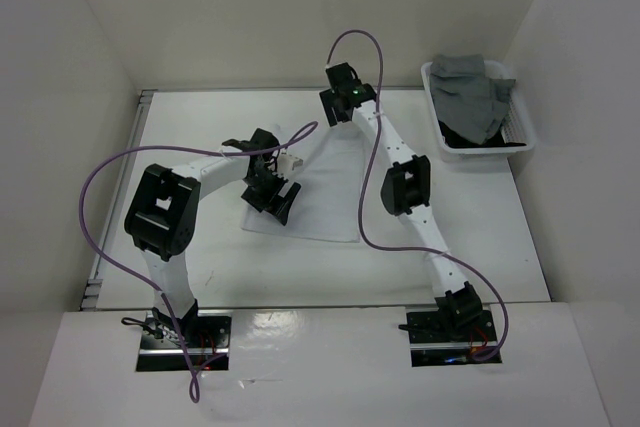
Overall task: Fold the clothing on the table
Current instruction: Flatten the skirt out
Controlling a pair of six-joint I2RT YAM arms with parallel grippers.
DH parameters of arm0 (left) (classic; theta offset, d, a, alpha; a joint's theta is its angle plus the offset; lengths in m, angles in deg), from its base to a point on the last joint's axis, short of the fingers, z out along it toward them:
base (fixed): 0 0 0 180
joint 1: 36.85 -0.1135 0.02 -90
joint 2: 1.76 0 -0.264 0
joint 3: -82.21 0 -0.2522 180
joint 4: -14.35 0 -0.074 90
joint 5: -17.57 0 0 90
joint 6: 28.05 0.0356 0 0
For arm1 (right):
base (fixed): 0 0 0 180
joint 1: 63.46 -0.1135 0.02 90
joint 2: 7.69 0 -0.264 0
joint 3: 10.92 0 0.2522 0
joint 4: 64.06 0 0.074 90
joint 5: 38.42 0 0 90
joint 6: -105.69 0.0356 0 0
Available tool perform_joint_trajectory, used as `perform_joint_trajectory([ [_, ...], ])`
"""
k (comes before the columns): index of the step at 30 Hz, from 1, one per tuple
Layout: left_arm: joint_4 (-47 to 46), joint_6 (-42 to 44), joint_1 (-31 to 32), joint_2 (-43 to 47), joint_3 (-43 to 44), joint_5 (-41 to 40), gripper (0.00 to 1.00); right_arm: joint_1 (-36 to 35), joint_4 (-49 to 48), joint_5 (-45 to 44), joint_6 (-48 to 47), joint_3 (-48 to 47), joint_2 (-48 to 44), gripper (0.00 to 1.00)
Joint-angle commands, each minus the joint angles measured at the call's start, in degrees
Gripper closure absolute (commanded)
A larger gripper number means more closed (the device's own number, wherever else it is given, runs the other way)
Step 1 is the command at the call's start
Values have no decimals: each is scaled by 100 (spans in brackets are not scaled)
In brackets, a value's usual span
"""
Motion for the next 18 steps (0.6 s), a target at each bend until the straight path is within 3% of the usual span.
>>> perform_joint_trajectory([
  [1,138,43,13,-77,-125,326,4,6,143,439,-11,147,-592,19],
  [9,244,43,-662,267,1104,431,4,112,274,563,-64,903,-1179,19],
  [14,244,-238,-1435,-242,1904,1001,4,112,47,563,-64,1711,-1619,20],
  [18,139,-388,-1718,-682,2265,1310,4,112,-419,440,-125,2904,-2147,21],
])
